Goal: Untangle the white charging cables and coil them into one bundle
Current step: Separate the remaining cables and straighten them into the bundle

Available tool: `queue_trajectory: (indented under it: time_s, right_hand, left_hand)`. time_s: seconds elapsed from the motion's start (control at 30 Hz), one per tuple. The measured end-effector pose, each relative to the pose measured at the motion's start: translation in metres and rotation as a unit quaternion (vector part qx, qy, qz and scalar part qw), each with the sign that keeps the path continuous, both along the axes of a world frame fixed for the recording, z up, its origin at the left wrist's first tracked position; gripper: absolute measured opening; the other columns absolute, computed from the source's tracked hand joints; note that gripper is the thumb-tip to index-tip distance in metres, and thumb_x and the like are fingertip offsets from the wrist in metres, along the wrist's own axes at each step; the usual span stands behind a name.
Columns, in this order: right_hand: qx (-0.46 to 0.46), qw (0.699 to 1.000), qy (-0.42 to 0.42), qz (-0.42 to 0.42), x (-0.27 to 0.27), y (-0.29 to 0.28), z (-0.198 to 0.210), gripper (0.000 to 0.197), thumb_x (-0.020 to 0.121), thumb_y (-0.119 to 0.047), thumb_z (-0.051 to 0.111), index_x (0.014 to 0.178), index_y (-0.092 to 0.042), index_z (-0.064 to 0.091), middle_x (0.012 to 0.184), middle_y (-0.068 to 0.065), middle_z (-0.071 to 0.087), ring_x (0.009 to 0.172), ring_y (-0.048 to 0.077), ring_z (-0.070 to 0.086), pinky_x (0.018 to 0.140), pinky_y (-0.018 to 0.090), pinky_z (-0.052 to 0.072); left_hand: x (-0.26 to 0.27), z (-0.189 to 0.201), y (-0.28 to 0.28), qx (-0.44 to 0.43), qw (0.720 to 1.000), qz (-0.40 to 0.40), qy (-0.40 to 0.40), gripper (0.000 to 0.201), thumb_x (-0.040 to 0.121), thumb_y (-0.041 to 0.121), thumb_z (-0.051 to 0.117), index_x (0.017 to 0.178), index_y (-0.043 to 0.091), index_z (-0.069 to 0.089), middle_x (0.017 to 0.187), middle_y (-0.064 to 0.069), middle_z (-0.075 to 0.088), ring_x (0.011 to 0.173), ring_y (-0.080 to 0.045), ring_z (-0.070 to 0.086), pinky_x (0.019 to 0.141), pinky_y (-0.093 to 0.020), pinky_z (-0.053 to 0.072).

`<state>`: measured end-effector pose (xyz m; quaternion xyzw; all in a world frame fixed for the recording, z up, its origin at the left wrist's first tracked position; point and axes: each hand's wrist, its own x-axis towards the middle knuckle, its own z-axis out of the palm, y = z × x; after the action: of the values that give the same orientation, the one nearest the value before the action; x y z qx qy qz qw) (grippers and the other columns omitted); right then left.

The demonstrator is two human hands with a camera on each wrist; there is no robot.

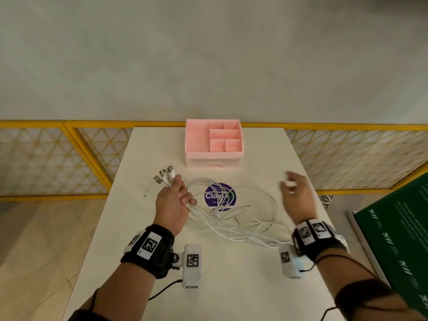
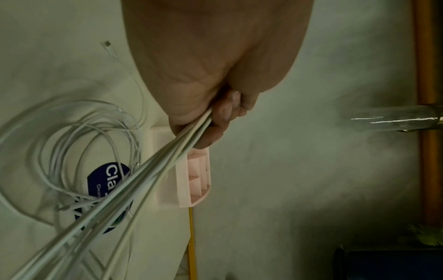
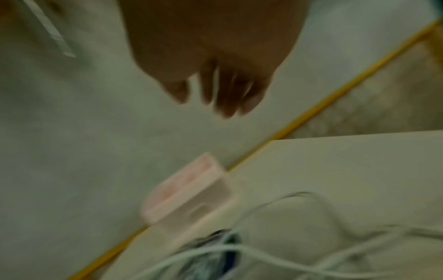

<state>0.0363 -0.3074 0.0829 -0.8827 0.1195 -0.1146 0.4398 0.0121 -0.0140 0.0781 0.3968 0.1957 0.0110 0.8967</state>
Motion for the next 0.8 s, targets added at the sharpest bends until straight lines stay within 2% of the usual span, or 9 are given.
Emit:
queue_trajectory:
  time_s: [0.07,0.1,0.17,0.2,0.23,0.3,0.47,0.57,0.8]
  right_hand:
    - [0.078,0.972,0.028,0.219,-0.007,0.056,0.013,0.04,0.09,-0.028,0.071,0.127,-0.02,0.06,0.113,0.002,0.068,0.091,0.005,0.063,0.079,0.021,0.048]
    - [0.064,0.946,0.061,0.312,-0.013,0.083,0.018,0.045,0.086,-0.037,0.074,0.127,-0.024,0.06,0.109,-0.004,0.069,0.09,-0.001,0.062,0.079,0.016,0.048]
    - [0.014,0.899,0.106,0.425,-0.023,0.126,0.012,0.048,0.082,-0.047,0.075,0.122,-0.028,0.057,0.097,-0.009,0.068,0.083,0.001,0.062,0.076,0.018,0.049]
    - [-0.013,0.892,0.117,0.437,-0.026,0.14,0.005,0.039,0.084,-0.045,0.072,0.113,-0.024,0.056,0.086,-0.005,0.065,0.074,0.007,0.06,0.072,0.025,0.05]
    - [-0.047,0.893,0.119,0.431,-0.025,0.146,-0.006,0.027,0.089,-0.04,0.068,0.1,-0.02,0.055,0.076,-0.003,0.06,0.067,0.014,0.056,0.07,0.035,0.051]
    - [-0.125,0.895,0.119,0.411,-0.022,0.141,-0.023,0.029,0.095,-0.041,0.058,0.079,-0.018,0.051,0.068,-0.001,0.053,0.067,0.021,0.053,0.072,0.044,0.05]
    - [-0.265,0.885,0.191,0.331,-0.02,0.066,-0.054,0.041,0.093,-0.061,0.049,0.078,-0.024,0.06,0.089,0.004,0.069,0.09,0.026,0.064,0.075,0.034,0.048]
    - [-0.303,0.884,0.234,0.269,-0.018,0.017,-0.066,0.043,0.093,-0.061,0.048,0.068,-0.026,0.051,0.08,-0.002,0.061,0.089,0.027,0.064,0.073,0.034,0.048]
    - [-0.346,0.881,0.285,0.149,-0.019,-0.077,-0.07,0.044,0.093,-0.06,0.05,0.066,-0.026,0.052,0.071,-0.006,0.058,0.077,0.023,0.061,0.069,0.034,0.05]
  left_hand:
    - [-0.001,0.004,-0.004,0.0,1.0,-0.008,-0.011,0.032,0.103,0.032,0.05,0.074,0.017,0.051,0.053,0.007,0.031,0.046,-0.009,0.033,0.05,-0.026,0.044]
    - [-0.001,0.006,-0.006,-0.001,1.0,-0.01,-0.017,0.032,0.103,0.032,0.05,0.075,0.017,0.051,0.054,0.007,0.03,0.047,-0.009,0.033,0.051,-0.026,0.044]
    - [-0.001,0.011,-0.007,-0.001,1.0,-0.008,-0.027,0.031,0.104,0.031,0.05,0.077,0.015,0.051,0.056,0.005,0.03,0.048,-0.01,0.033,0.052,-0.027,0.044]
    - [-0.001,0.013,-0.005,-0.001,1.0,-0.005,-0.031,0.031,0.104,0.031,0.049,0.078,0.015,0.05,0.056,0.005,0.03,0.048,-0.01,0.032,0.051,-0.027,0.044]
    - [-0.001,0.015,-0.002,0.0,0.999,0.0,-0.034,0.031,0.105,0.031,0.048,0.077,0.015,0.049,0.055,0.006,0.03,0.047,-0.01,0.032,0.05,-0.026,0.043]
    - [0.0,0.018,0.008,0.011,0.999,0.021,-0.033,0.034,0.106,0.031,0.046,0.075,0.017,0.048,0.053,0.007,0.03,0.045,-0.009,0.031,0.048,-0.024,0.04]
    - [0.0,0.007,0.036,0.034,0.998,0.058,0.016,0.035,0.106,0.029,0.047,0.072,0.021,0.044,0.058,0.006,0.024,0.044,-0.009,0.023,0.042,-0.022,0.026]
    - [-0.002,-0.004,0.033,0.027,0.998,0.049,0.036,0.036,0.106,0.027,0.046,0.071,0.022,0.043,0.06,0.006,0.022,0.043,-0.008,0.021,0.042,-0.022,0.023]
    - [0.0,-0.006,0.017,0.031,0.997,0.033,0.058,0.041,0.106,0.028,0.048,0.066,0.021,0.042,0.053,0.008,0.025,0.04,-0.007,0.021,0.037,-0.02,0.023]
